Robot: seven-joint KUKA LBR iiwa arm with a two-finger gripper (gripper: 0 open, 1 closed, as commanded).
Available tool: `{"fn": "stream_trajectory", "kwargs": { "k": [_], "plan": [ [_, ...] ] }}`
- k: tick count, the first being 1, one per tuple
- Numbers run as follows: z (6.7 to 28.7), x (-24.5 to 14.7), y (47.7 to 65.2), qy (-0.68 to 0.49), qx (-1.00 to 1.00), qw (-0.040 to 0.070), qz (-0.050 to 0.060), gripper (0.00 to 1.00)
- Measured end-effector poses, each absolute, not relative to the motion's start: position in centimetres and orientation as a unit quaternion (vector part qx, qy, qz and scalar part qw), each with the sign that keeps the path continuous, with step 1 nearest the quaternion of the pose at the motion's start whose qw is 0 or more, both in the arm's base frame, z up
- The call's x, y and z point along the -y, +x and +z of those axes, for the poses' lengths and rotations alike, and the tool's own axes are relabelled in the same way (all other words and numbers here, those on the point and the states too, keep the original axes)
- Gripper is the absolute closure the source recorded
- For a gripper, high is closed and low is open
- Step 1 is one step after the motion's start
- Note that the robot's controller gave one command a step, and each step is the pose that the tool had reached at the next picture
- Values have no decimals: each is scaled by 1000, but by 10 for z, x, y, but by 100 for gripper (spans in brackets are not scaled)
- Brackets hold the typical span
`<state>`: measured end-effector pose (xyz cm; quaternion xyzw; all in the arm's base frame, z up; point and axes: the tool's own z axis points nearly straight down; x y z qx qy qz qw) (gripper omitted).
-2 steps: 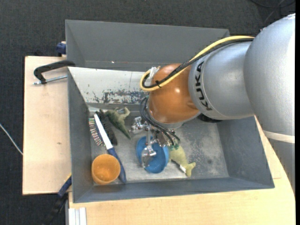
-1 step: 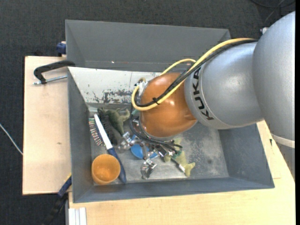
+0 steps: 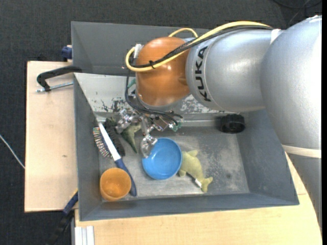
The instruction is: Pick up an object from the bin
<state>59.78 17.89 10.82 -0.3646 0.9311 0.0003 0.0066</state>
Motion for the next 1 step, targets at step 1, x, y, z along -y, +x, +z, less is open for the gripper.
{"fn": "stream_trajectory", "kwargs": {
  "k": [1],
  "plan": [
    [72, -108, 540, -563, -827, 3, 0, 0]
  ]
}}
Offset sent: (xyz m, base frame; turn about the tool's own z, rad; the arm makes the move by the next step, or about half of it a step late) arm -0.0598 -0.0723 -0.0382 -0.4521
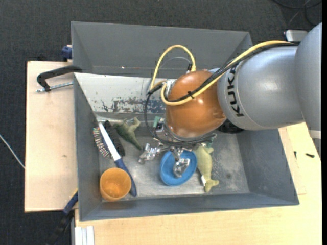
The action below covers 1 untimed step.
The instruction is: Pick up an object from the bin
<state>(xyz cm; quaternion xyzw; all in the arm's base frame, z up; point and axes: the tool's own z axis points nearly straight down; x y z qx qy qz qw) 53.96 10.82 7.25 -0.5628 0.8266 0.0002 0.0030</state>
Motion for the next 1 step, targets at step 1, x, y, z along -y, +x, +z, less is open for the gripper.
{"fn": "stream_trajectory", "kwargs": {
  "k": [1],
  "plan": [
    [72, -66, 539, -749, -663, 4, -1, 0]
  ]
}}
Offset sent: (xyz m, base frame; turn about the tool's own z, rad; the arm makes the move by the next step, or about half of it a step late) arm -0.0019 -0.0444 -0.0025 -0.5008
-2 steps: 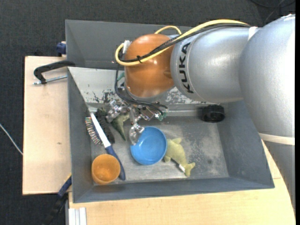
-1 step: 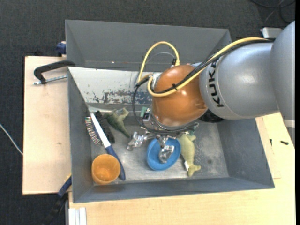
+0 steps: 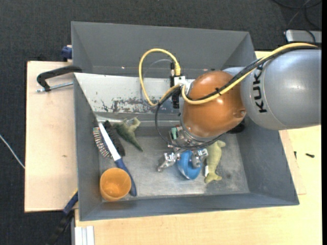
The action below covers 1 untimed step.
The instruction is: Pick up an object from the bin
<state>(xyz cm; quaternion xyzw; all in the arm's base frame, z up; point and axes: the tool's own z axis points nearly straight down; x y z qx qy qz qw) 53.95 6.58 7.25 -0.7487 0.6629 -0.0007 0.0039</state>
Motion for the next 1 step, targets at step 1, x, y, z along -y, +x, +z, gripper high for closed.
{"fn": "stream_trajectory", "kwargs": {
  "k": [1],
  "plan": [
    [76, -66, 540, -749, -663, 1, -1, 100]
  ]
}}
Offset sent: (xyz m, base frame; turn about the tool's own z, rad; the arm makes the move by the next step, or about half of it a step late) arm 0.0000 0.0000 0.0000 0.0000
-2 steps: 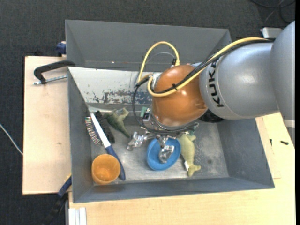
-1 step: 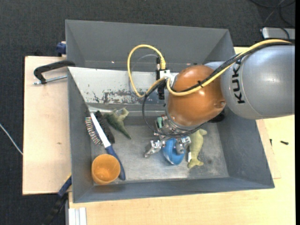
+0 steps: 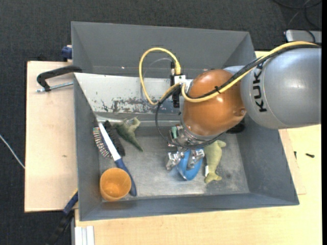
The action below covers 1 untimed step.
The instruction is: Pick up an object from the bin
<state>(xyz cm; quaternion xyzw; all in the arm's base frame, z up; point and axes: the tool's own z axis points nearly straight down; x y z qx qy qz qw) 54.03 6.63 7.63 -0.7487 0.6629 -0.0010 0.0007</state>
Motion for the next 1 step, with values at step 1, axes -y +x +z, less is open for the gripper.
{"fn": "stream_trajectory", "kwargs": {
  "k": [1],
  "plan": [
    [167, -68, 543, -747, -664, 6, -3, 100]
  ]
}}
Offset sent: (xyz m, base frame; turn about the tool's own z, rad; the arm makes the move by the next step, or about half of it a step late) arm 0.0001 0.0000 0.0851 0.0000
